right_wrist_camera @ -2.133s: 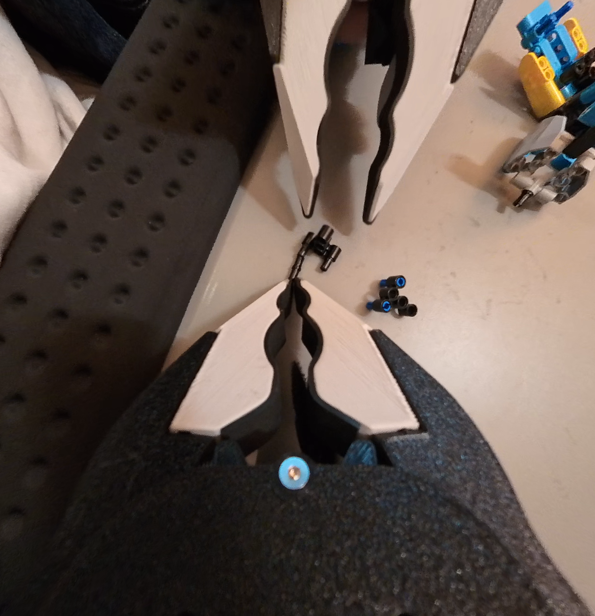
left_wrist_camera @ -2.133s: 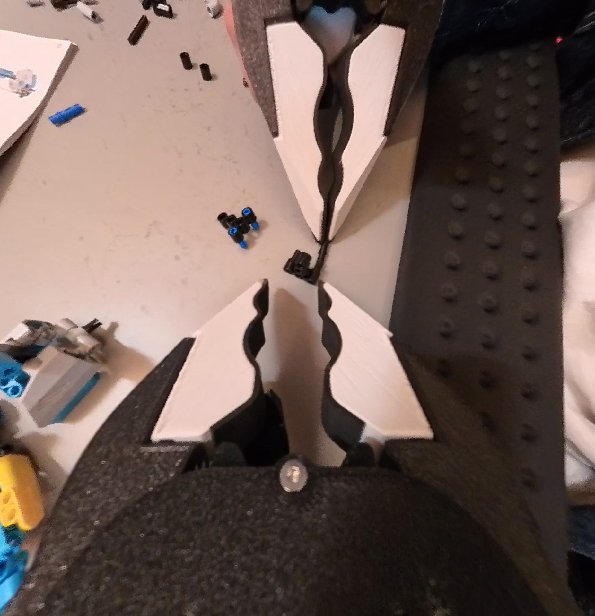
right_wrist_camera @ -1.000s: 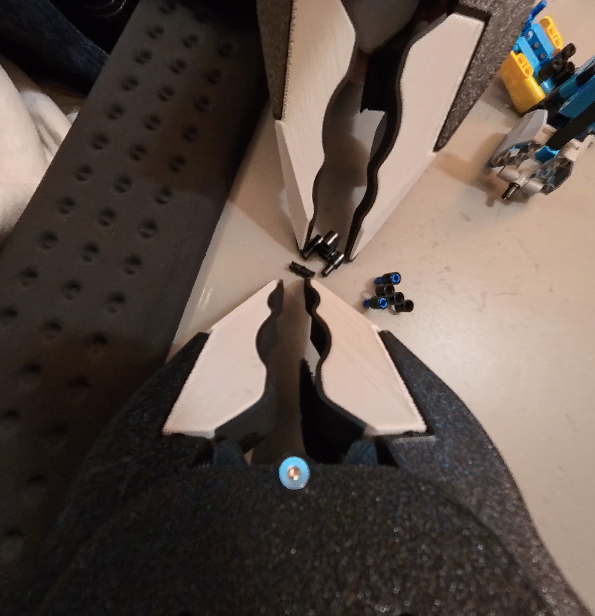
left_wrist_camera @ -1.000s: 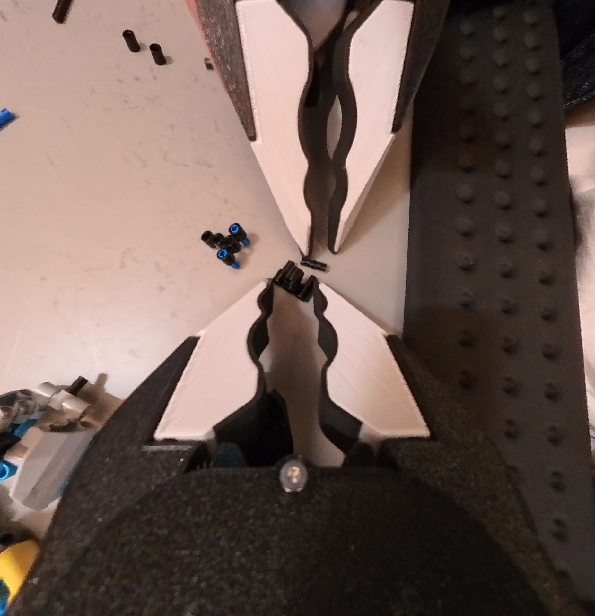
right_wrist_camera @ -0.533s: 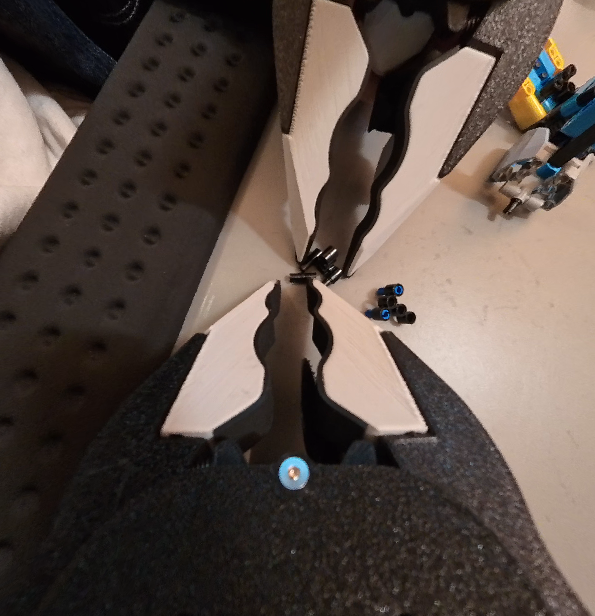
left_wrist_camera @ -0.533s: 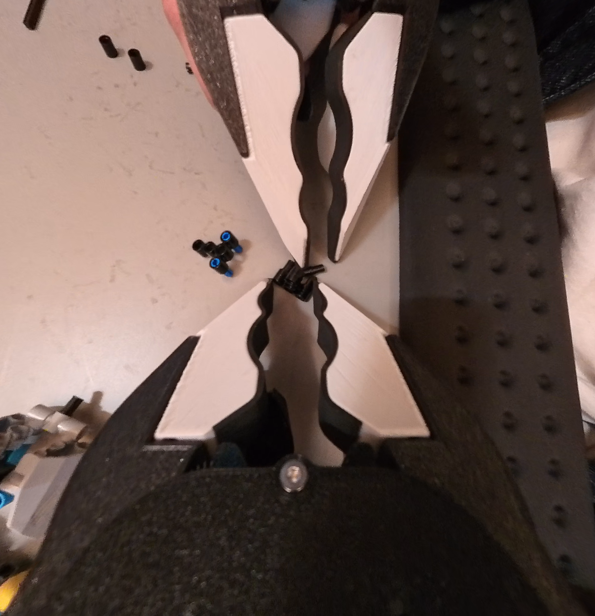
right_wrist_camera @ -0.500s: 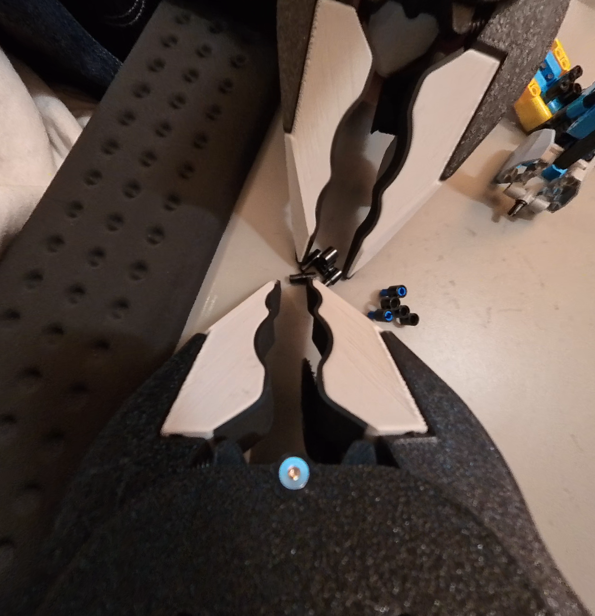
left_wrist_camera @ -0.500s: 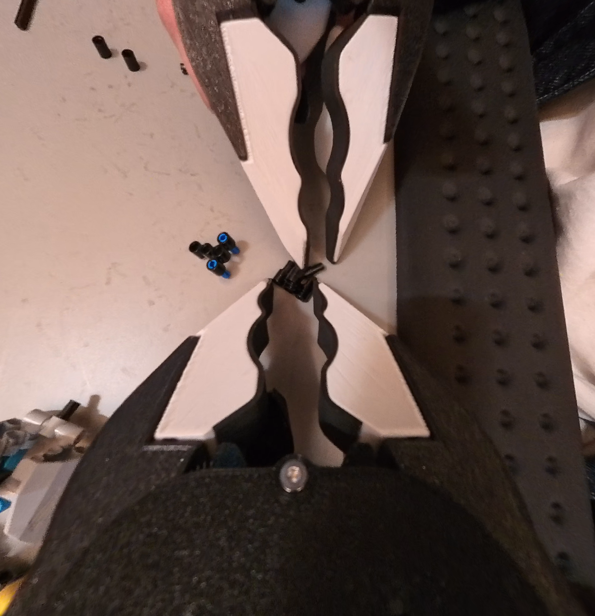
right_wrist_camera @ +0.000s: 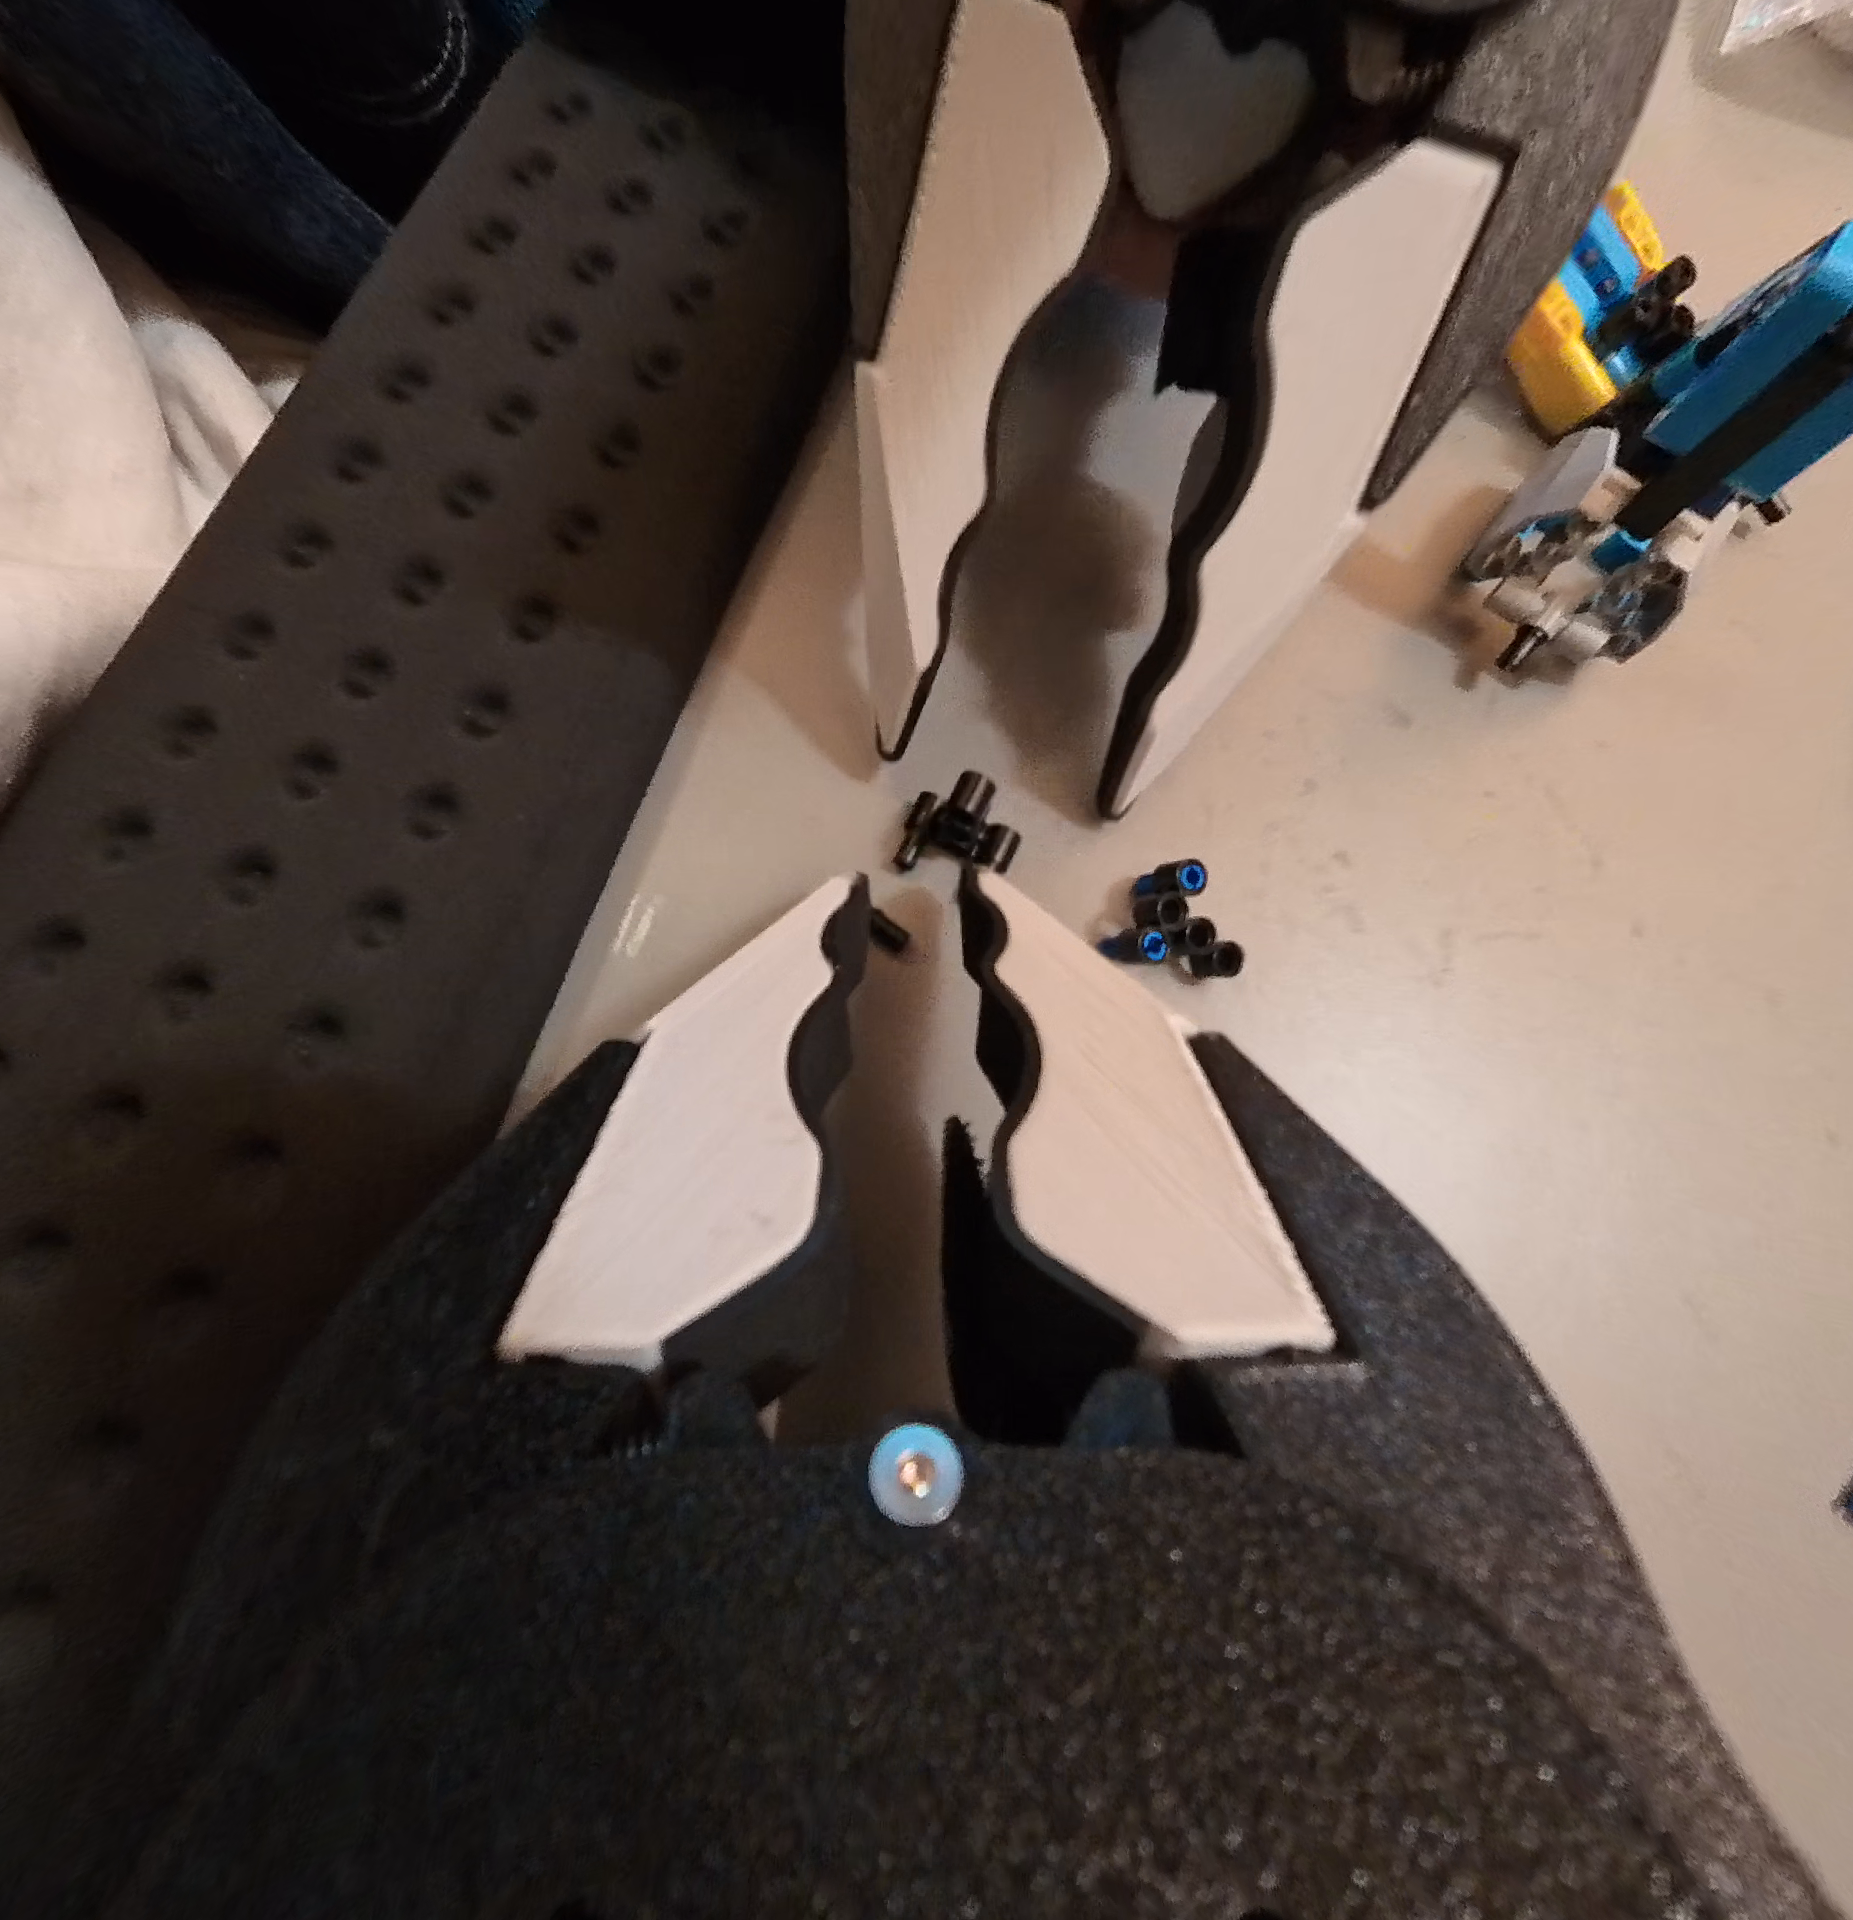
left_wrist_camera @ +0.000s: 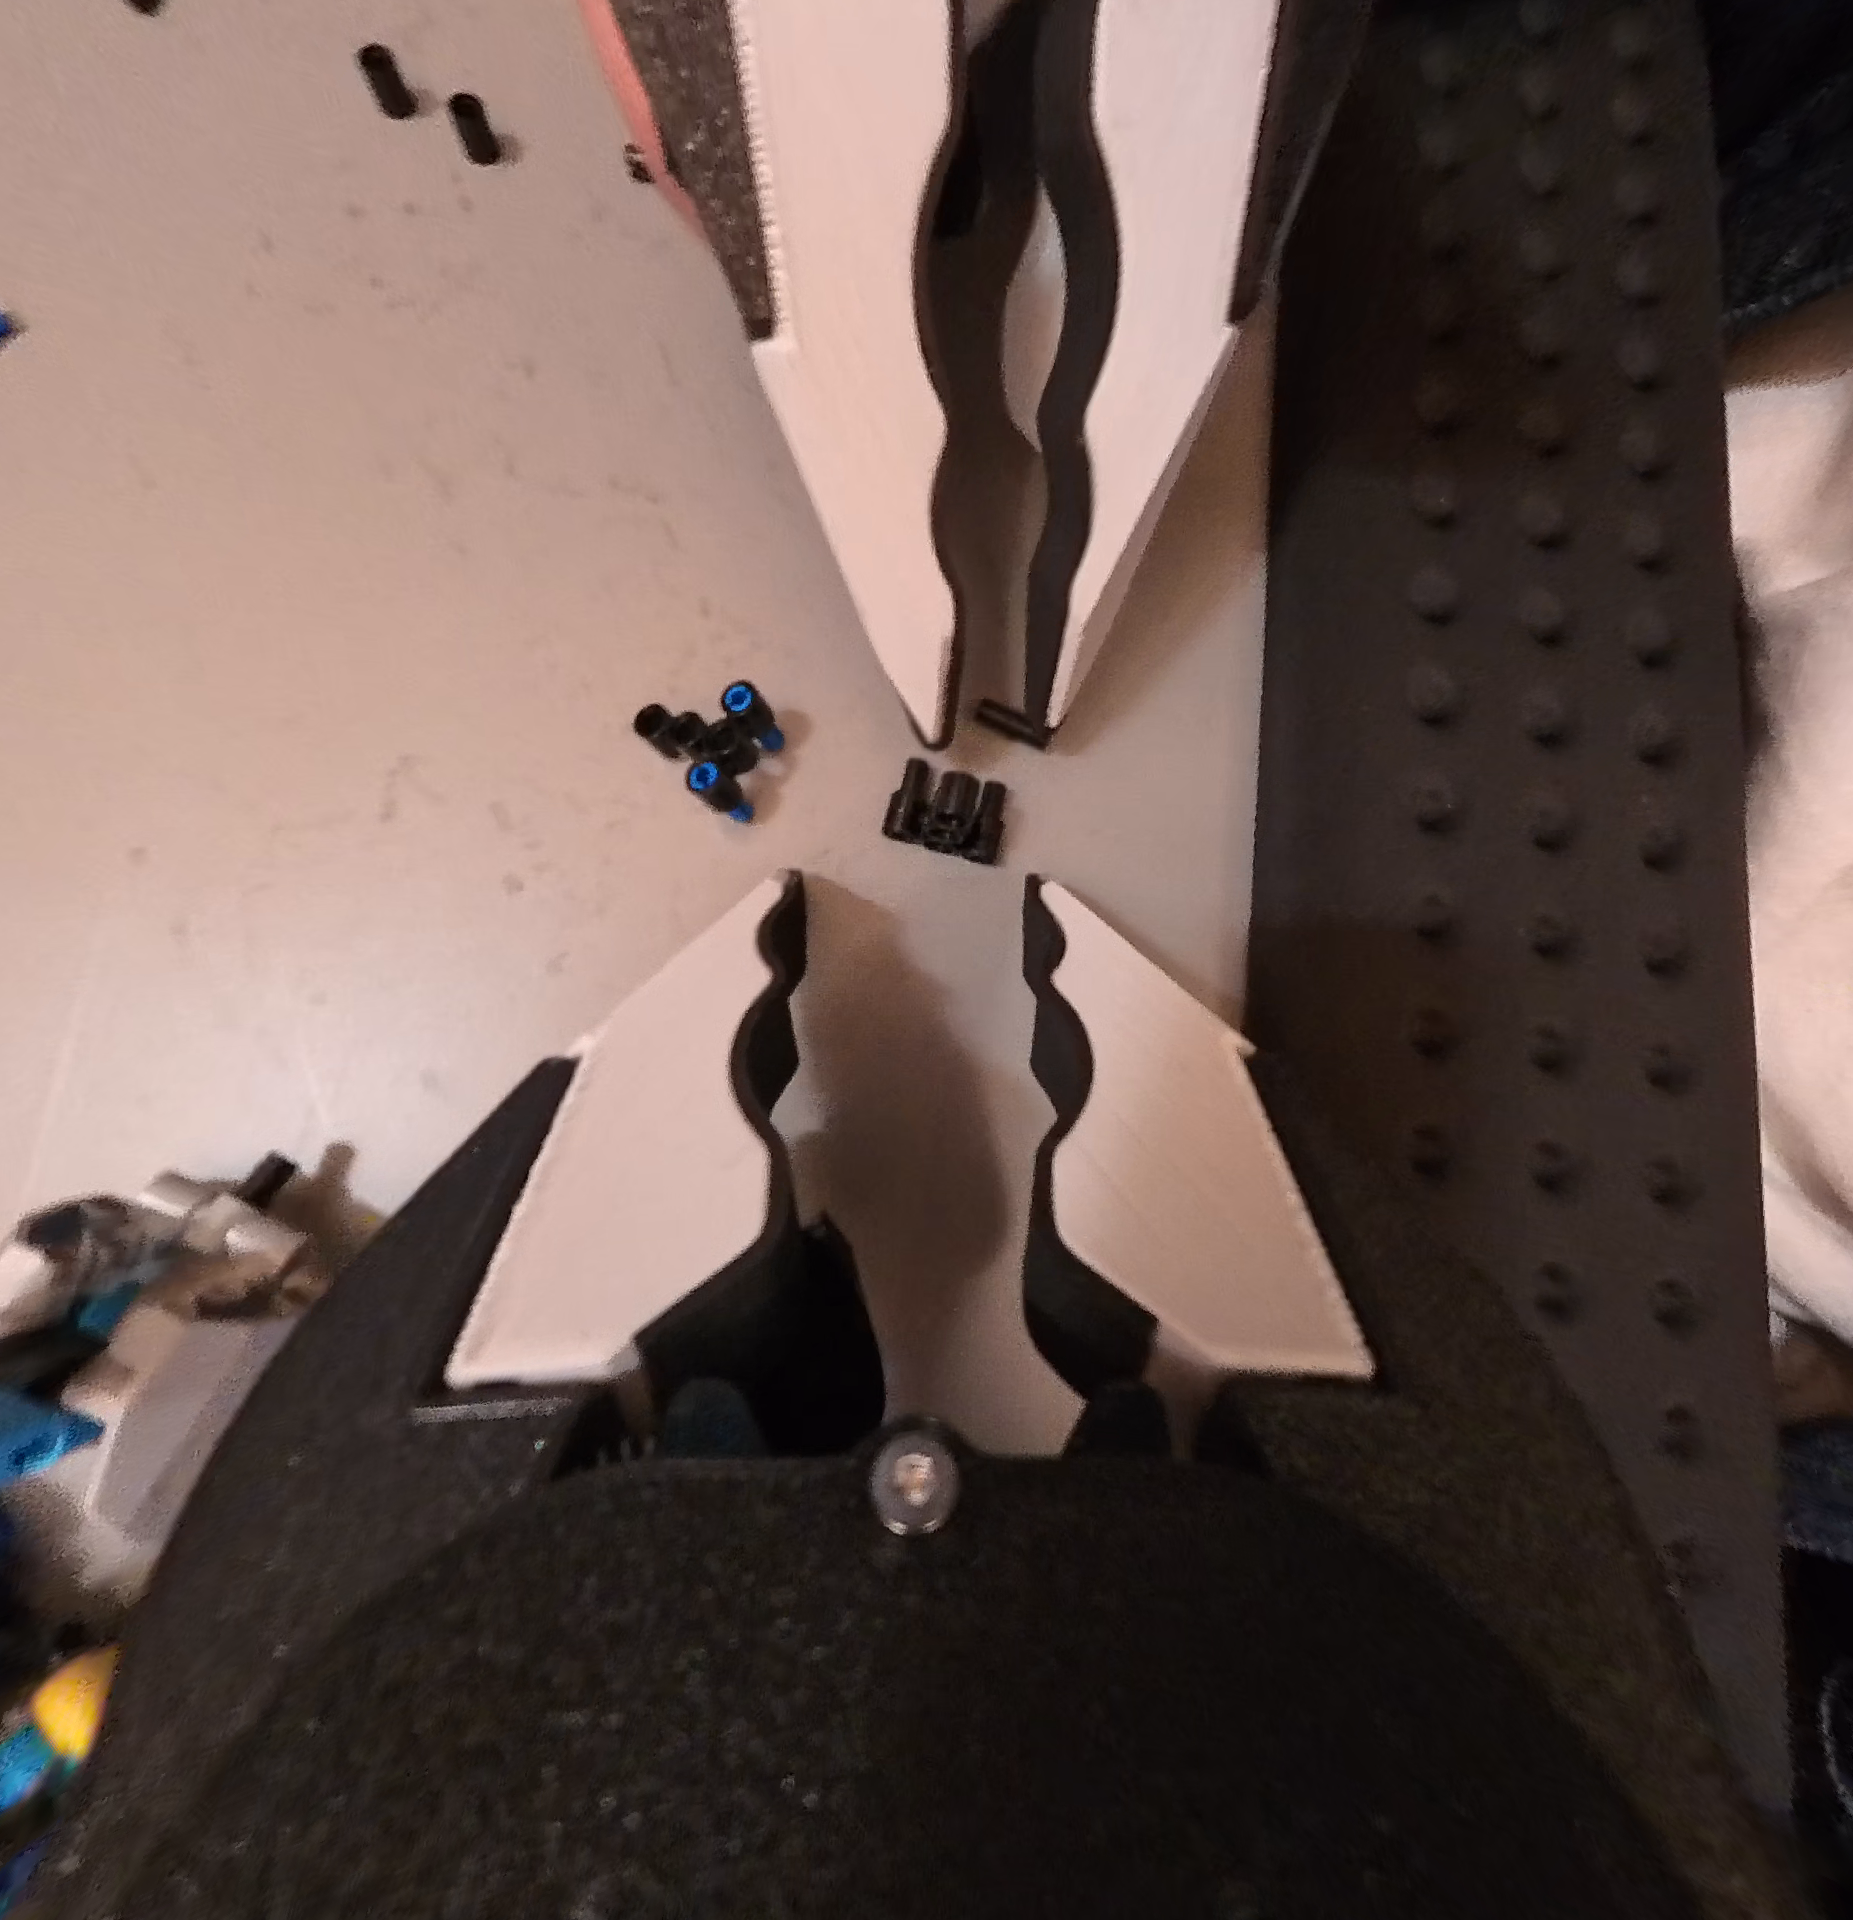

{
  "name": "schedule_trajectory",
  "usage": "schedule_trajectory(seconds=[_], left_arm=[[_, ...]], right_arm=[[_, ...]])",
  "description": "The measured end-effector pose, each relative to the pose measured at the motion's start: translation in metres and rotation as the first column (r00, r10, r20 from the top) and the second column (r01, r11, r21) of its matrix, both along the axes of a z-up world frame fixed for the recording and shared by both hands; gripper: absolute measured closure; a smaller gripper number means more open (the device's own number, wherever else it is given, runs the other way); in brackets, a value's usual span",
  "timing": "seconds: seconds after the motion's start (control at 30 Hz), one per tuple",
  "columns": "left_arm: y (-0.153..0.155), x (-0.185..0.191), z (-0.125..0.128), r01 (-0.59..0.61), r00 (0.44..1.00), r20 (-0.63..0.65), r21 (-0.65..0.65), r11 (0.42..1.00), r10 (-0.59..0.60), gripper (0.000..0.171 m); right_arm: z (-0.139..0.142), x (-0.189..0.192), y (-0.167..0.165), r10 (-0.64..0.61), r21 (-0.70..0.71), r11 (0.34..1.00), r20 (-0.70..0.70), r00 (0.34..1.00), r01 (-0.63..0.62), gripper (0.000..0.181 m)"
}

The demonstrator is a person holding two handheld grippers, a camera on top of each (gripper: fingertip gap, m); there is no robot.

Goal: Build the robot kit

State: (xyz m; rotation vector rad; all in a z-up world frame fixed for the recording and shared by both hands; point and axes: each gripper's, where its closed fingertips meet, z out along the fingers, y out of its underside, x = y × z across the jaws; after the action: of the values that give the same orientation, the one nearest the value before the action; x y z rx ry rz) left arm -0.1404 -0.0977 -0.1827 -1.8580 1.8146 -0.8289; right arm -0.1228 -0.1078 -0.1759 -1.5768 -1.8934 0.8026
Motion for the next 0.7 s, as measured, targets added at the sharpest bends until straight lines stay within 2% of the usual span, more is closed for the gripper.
schedule_trajectory(seconds=[0.13, 0.2, 0.23, 0.33, 0.43, 0.57, 0.7], left_arm=[[0.001, -0.003, 0.007, -0.161, 0.987, 0.027, 0.022, 0.987, 0.16, 0.133], [-0.009, 0.002, 0.013, -0.197, 0.978, 0.068, 0.024, 0.98, 0.195, 0.135], [-0.01, 0.005, 0.015, -0.227, 0.971, 0.087, 0.052, 0.972, 0.222, 0.141], [-0.006, 0.006, 0.019, -0.276, 0.959, 0.105, 0.135, 0.952, 0.263, 0.141], [-0.005, 0.008, 0.019, -0.276, 0.959, 0.109, 0.125, 0.953, 0.263, 0.142], [-0.004, 0.007, 0.008, -0.252, 0.967, 0.068, 0.108, 0.962, 0.246, 0.148], [-0.005, 0.009, -0.002, -0.226, 0.974, 0.038, 0.091, 0.97, 0.223, 0.152]], right_arm=[[-0.003, 0.005, -0.005, 0.008, 0.004, 1.0, 0.027, 1.0, -0.008, 0.165], [-0.005, 0.009, -0.006, 0.012, 0.016, 1.0, 0.041, 0.999, -0.013, 0.165], [-0.005, 0.01, -0.008, 0.027, 0.014, 1.0, 0.04, 0.999, -0.028, 0.167], [-0.008, 0.011, -0.008, 0.035, 0.025, 0.999, 0.046, 0.998, -0.036, 0.168], [-0.01, 0.012, -0.01, 0.042, 0.008, 0.999, 0.056, 0.998, -0.043, 0.169], [-0.01, 0.01, -0.01, 0.025, -0.011, 1.0, 0.055, 0.998, -0.025, 0.175], [-0.01, 0.007, -0.001, -0.02, 0.026, 0.999, 0.046, 0.999, 0.018, 0.176]])
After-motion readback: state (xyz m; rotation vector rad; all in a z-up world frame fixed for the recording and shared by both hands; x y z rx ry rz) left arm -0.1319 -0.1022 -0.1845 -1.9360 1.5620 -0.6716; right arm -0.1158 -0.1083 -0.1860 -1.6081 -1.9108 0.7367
